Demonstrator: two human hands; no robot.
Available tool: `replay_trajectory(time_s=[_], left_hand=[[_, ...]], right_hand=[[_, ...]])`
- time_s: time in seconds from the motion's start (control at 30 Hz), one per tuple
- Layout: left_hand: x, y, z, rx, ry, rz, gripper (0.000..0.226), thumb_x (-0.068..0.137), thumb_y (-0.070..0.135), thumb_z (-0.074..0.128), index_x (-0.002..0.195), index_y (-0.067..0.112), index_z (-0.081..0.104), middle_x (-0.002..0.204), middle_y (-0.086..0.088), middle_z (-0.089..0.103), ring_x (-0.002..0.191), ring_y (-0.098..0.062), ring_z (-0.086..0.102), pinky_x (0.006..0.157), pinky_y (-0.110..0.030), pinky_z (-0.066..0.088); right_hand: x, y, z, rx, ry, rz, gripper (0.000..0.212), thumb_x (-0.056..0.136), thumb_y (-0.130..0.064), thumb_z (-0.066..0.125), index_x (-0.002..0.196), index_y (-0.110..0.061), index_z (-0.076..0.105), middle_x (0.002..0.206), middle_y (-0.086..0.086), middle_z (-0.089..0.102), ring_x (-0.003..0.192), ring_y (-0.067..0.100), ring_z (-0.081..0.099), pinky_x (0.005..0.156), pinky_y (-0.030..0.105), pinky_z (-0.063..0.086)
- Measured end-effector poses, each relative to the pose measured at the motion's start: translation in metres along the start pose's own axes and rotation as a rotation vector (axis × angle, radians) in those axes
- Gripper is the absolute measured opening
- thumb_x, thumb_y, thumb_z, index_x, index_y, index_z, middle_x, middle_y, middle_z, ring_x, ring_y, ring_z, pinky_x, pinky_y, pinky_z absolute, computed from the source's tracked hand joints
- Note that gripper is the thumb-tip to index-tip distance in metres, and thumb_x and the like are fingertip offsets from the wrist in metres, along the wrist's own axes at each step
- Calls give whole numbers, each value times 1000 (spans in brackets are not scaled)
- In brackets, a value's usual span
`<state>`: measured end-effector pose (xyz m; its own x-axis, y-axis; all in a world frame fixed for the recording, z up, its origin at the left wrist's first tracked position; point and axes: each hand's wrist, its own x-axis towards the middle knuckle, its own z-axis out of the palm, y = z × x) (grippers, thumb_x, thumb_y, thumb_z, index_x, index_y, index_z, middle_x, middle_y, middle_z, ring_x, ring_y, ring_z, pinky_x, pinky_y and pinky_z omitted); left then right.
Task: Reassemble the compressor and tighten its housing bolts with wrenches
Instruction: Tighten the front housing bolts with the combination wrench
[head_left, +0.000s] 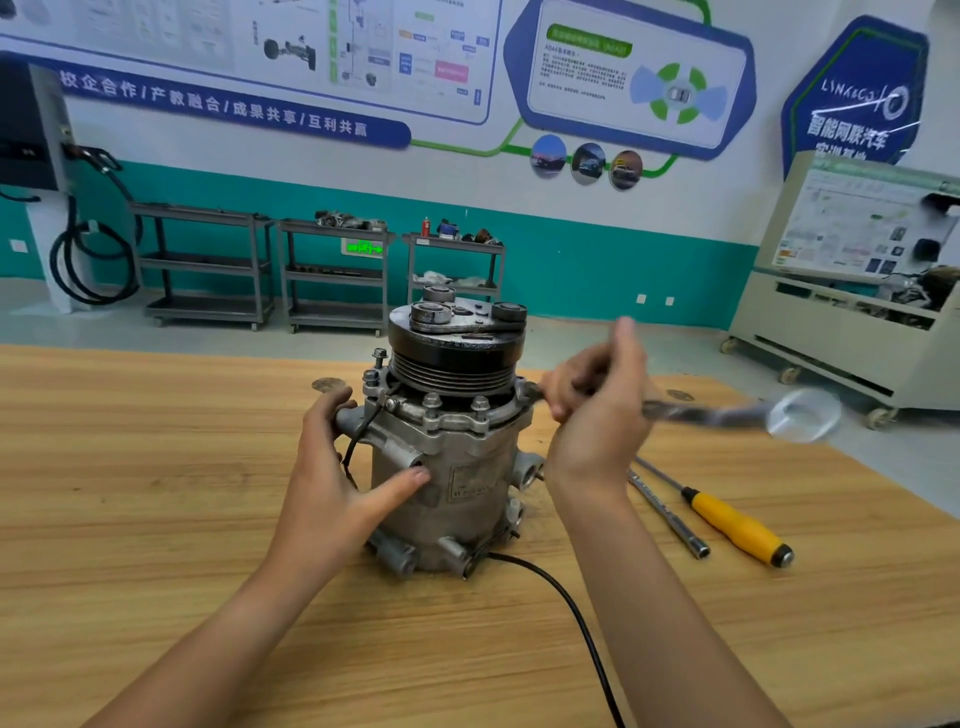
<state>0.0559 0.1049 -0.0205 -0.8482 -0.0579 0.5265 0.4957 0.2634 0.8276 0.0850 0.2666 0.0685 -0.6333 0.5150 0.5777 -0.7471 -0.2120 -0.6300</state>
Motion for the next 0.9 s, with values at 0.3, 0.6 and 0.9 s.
replay_trajectory(time_s=[0.3,0.6,0.9], left_hand=[[1,0,-1,17,4,-5,98,42,63,69,128,38,27,134,9,39,131,-16,38,109,-45,34],[1,2,0,23,5,-5,95,43,60,69,126,38,28,131,11,40,128,-12,39,108,-41,35],[0,-1,2,24,21,7,94,44,61,68,126,36,30,132,9,42,127,-11,40,107,-41,36]], right_hand=[[100,-1,-2,439,90,680,56,100,-43,28,51,-17,30,35,-6,16,25,9,14,33,12,12],[117,43,-11,481,-104,1043,62,100,-23,32,39,-13,35,30,-5,21,21,7,15,23,18,16],[117,54,-13,542,-162,1190,60,101,-22,32,43,-10,36,29,-3,24,23,5,13,22,18,21]])
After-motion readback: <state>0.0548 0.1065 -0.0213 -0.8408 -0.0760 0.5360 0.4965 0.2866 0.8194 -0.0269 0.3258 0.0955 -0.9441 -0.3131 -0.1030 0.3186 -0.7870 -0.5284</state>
